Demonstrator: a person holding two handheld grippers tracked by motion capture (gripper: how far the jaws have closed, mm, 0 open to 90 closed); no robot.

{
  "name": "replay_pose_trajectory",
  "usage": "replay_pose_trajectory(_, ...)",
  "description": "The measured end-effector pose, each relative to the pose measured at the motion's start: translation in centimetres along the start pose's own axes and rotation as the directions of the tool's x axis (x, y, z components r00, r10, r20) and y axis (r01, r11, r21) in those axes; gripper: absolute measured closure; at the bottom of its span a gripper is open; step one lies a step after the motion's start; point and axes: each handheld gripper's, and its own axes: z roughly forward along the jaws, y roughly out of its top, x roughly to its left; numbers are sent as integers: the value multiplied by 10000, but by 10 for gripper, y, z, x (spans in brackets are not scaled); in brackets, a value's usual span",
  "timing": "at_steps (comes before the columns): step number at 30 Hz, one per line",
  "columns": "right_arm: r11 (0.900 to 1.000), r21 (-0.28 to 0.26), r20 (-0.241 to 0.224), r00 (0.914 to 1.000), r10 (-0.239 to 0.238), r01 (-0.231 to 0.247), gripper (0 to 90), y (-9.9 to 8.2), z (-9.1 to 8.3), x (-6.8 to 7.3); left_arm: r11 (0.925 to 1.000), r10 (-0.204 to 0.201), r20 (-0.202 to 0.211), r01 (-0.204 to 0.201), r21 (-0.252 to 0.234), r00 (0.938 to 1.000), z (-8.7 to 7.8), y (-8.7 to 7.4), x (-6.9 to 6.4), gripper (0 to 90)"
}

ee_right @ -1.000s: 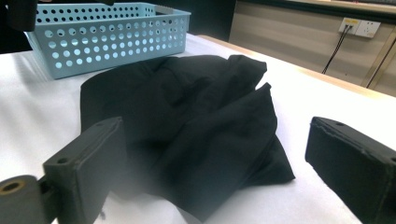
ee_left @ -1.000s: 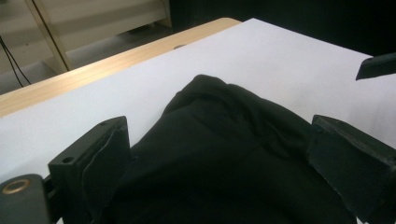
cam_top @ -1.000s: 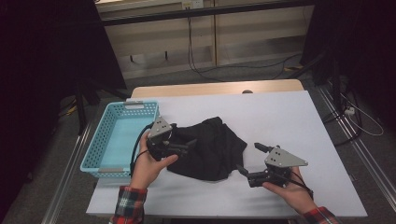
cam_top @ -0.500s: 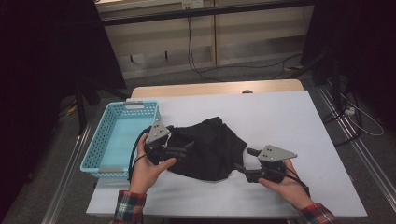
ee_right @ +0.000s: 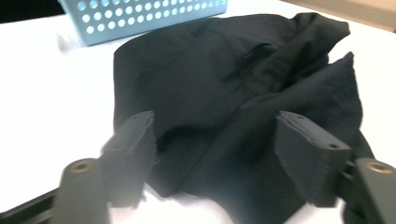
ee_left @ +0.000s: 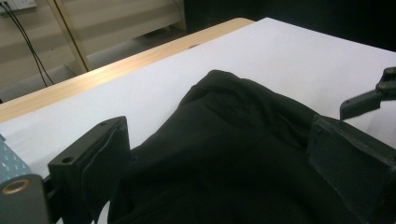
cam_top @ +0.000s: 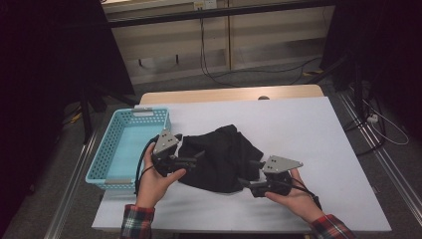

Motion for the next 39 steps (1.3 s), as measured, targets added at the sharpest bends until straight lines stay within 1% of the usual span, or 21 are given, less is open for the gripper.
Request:
replay_pose_trajectory(1, 9999, 70, -122, 9998, -134, 135, 350, 0, 2, 2, 10000, -28, -32, 28, -22, 10000, -1, 0, 0, 66)
replay_pose_trajectory(3, 9990, 373, -440, 9987, -245, 261, 404, -1, 6, 5, 10000, -15, -61, 15, -44, 10000, -2, 0, 1, 66)
replay_pose_trajectory(7, 9961, 658, -678, 9962, -544, 588, 428, -1, 14, 11, 10000, -64, -172, 64, -50, 9998, -5, 0, 2, 66)
replay_pose_trajectory(9, 9934, 890, -940, 9935, -639, 723, 449, -1, 19, 15, 9999, -102, -192, 99, -122, 9998, -7, 0, 3, 66)
replay_pose_trajectory(11, 9875, 1190, -1201, 9887, -895, 1038, 478, -2, 25, 19, 9998, -115, -191, 112, -143, 9998, -8, 0, 4, 67)
replay_pose_trajectory(13, 9794, 1472, -1282, 9845, -1200, 1386, 503, -2, 28, 23, 9998, -123, -223, 120, -157, 9997, -9, -1, 5, 67)
replay_pose_trajectory(14, 9770, 1539, -1322, 9830, -1274, 1473, 526, -2, 29, 24, 9998, -133, -240, 129, -166, 9996, -10, -1, 5, 67)
replay_pose_trajectory(16, 9725, 1670, -1470, 9794, -1383, 1624, 603, -2, 30, 24, 9997, -156, -290, 151, -172, 9995, -10, -1, 6, 67)
replay_pose_trajectory(17, 9729, 1706, -1459, 9805, -1317, 1561, 667, -2, 30, 24, 9997, -187, -288, 182, -168, 9994, -10, -2, 7, 67)
replay_pose_trajectory(20, 9615, 2131, -1461, 9787, -1440, 1732, 812, -2, 31, 26, 9997, -177, -257, 173, -155, 9995, -10, -2, 6, 67)
replay_pose_trajectory(22, 9599, 2220, -1458, 9792, -1409, 1712, 897, -2, 31, 26, 9998, -118, -234, 114, -178, 9997, -10, -1, 5, 67)
replay_pose_trajectory(24, 9630, 2252, -1456, 9824, -1170, 1481, 900, -3, 29, 21, 9998, -103, -232, 99, -178, 9997, -10, 0, 4, 68)
replay_pose_trajectory(26, 9714, 2175, -1201, 9903, -704, 954, 900, -3, 23, 12, 9998, -83, -234, 79, -205, 9997, -10, 0, 5, 69)
replay_pose_trajectory(27, 9774, 2015, -1051, 9935, -436, 642, 900, -3, 19, 6, 9998, -97, -243, 93, -199, 9997, -10, 0, 5, 69)
replay_pose_trajectory(29, 9855, 1683, -896, 9960, -48, 199, 900, -1, 11, -3, 9997, -112, -247, 107, -206, 9996, -10, 0, 6, 69)
replay_pose_trajectory(31, 9884, 1512, -637, 9980, -11, 107, 900, 0, 3, -9, 9997, -157, -234, 152, -201, 9996, -9, 0, 7, 69)
replay_pose_trajectory(32, 9904, 1381, -481, 9987, 155, -87, 900, 0, -2, -14, 9997, -138, -235, 133, -221, 9996, -9, 0, 7, 69)
replay_pose_trajectory(34, 9914, 1275, -309, 9989, 349, -307, 900, -1, -10, -22, 9998, -122, -205, 119, -164, 9997, -8, 0, 7, 69)
replay_pose_trajectory(36, 9915, 1087, -95, 9973, 725, -710, 900, -4, -20, -32, 9998, -129, -176, 126, -165, 9998, -8, -1, 7, 69)
replay_pose_trajectory(39, 9902, 899, 403, 9938, 1039, -1072, 900, -8, -36, -46, 9998, -123, -163, 120, -157, 9998, -7, -1, 7, 69)
